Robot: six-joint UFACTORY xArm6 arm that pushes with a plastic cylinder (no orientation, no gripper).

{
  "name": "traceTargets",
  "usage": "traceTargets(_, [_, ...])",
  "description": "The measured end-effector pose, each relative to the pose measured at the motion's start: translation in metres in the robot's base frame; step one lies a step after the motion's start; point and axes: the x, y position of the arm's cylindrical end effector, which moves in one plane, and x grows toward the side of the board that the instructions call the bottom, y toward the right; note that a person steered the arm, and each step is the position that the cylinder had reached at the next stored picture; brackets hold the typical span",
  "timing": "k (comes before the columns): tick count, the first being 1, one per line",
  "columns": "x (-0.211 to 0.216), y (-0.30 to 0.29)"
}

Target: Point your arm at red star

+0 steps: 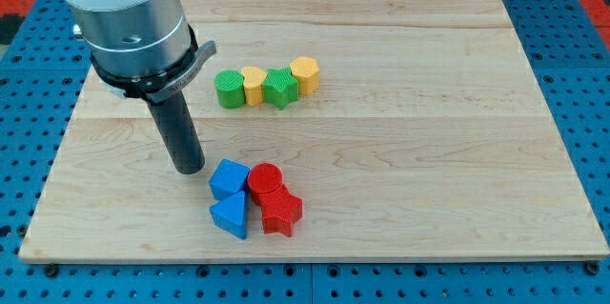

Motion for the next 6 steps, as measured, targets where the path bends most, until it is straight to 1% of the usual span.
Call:
traceTargets(1, [0.0,0.0])
traceTargets(2, [0.002,-0.019])
traceTargets(3, [0.044,-0.031])
traceTargets(4, [0.104,-0.023])
traceTargets(5, [0.103,0.011])
traceTargets(6, [0.105,0.06])
